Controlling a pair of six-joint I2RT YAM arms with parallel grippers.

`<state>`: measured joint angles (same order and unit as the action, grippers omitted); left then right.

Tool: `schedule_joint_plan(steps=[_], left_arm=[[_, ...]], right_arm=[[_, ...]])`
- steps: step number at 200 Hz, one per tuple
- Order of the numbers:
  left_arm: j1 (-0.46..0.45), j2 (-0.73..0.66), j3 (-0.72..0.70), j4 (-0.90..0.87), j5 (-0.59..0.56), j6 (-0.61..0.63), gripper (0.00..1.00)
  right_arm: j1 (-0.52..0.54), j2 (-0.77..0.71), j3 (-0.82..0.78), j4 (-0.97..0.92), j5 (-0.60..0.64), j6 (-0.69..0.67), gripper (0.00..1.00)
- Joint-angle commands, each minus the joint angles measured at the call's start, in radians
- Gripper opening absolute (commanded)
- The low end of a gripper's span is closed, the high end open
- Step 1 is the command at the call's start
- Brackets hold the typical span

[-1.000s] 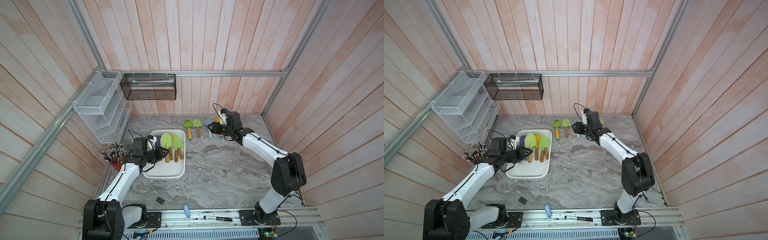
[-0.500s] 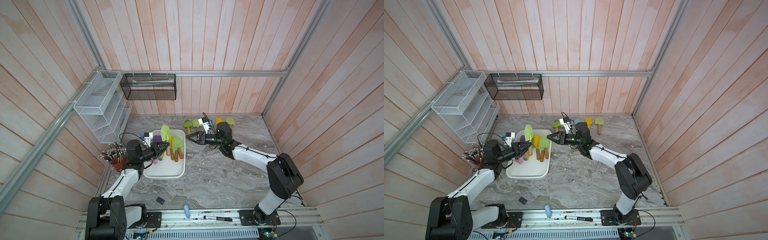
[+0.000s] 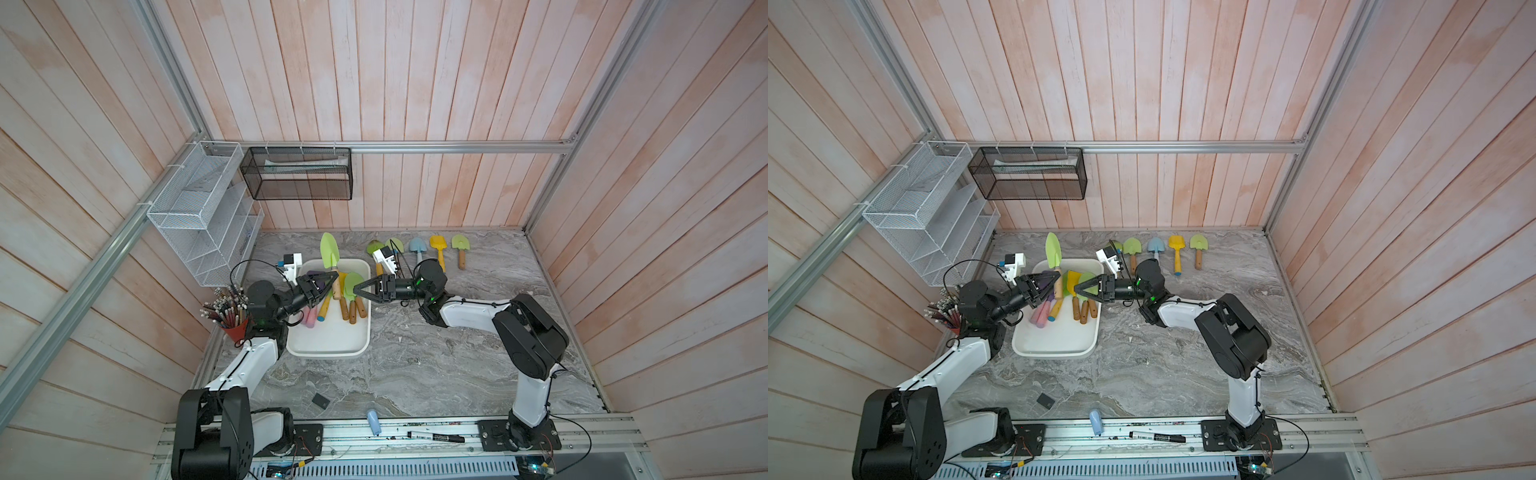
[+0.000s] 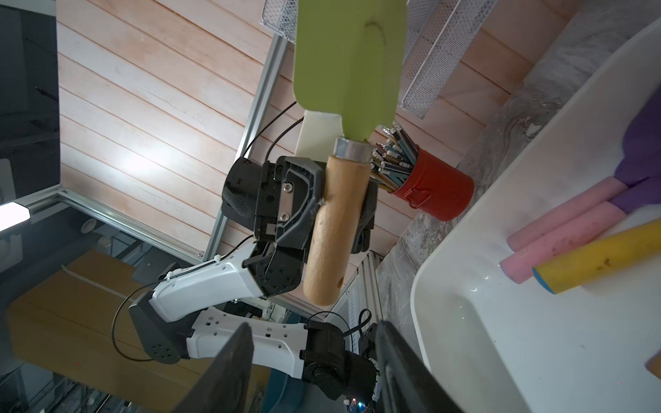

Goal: Take the shovel out of the storage box
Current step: Pick up the shovel from the storage box.

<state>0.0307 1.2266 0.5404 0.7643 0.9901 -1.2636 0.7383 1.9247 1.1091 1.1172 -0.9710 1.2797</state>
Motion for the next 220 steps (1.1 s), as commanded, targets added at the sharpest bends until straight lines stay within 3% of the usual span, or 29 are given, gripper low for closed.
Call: schedule_joint_plan(steps=[1, 102, 146, 220], left_arm=[[0.005, 0.01, -0.01, 0.077, 0.018, -0.032, 0.1], [0.002, 0.028, -0.013, 0.13, 0.024, -0.065, 0.11], [-0.002, 0.037, -0.019, 0.156, 0.024, -0.077, 0.11], [-0.005, 0.035, -0.028, 0.162, 0.021, -0.084, 0.11]], right_arm=[[0.016, 0.047, 0.05, 0.164, -0.046, 0.089, 0.57], [0.062, 0.172, 0.182, 0.252, -0.078, 0.202, 0.55], [0.078, 0.223, 0.223, 0.343, -0.084, 0.288, 0.51], [0.082, 0.247, 0.249, 0.357, -0.078, 0.301, 0.41]])
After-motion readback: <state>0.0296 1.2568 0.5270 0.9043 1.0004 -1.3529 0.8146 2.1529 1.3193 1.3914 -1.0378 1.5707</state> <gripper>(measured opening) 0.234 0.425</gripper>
